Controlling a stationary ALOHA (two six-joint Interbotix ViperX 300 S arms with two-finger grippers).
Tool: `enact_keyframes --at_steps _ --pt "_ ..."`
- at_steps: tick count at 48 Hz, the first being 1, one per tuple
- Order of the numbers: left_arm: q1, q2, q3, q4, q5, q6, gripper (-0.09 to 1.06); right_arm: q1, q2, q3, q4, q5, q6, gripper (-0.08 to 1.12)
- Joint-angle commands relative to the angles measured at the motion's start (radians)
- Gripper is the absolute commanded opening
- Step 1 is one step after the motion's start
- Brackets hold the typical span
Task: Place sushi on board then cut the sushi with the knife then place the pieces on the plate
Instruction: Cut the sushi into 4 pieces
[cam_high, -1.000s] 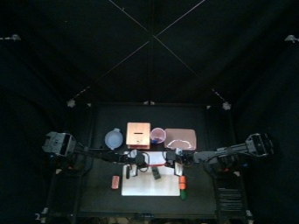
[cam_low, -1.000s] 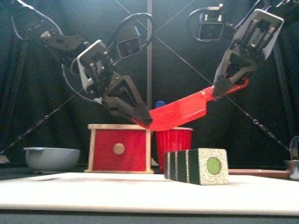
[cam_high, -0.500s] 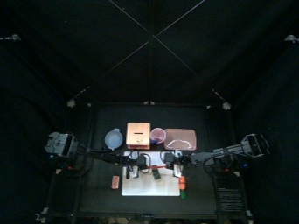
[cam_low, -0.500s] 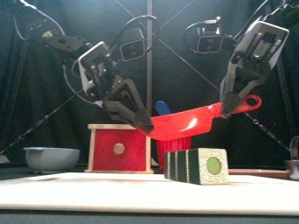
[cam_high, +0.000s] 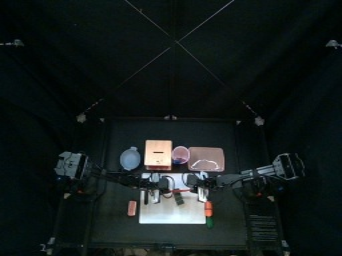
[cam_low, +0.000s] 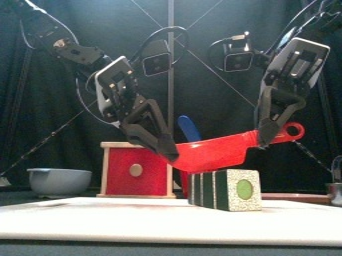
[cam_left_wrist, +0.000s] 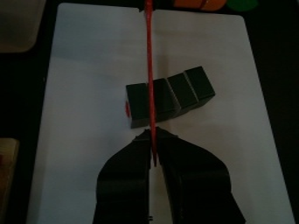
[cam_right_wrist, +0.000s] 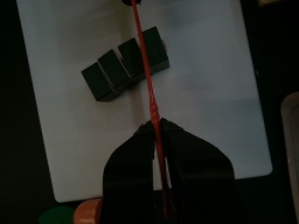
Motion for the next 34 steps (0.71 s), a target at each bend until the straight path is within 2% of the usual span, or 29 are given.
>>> enact_keyframes --at_steps 1,17,34 --pt "-0.015 -0.012 -0.029 -0.009 0.011 -0.002 0.48 -0.02 -0.011 -0.017 0.002 0.002 0.003 0.37" --pt "-0.037 -0.014 -0.035 -0.023 0.018 -0.002 0.48 -0.017 -0.011 -0.018 0.006 0.003 0.003 0.37" --pt "-0.038 -0.012 -0.035 -0.034 0.018 -0.002 0.48 -0.018 0.002 -0.015 0.008 0.002 0.003 0.37"
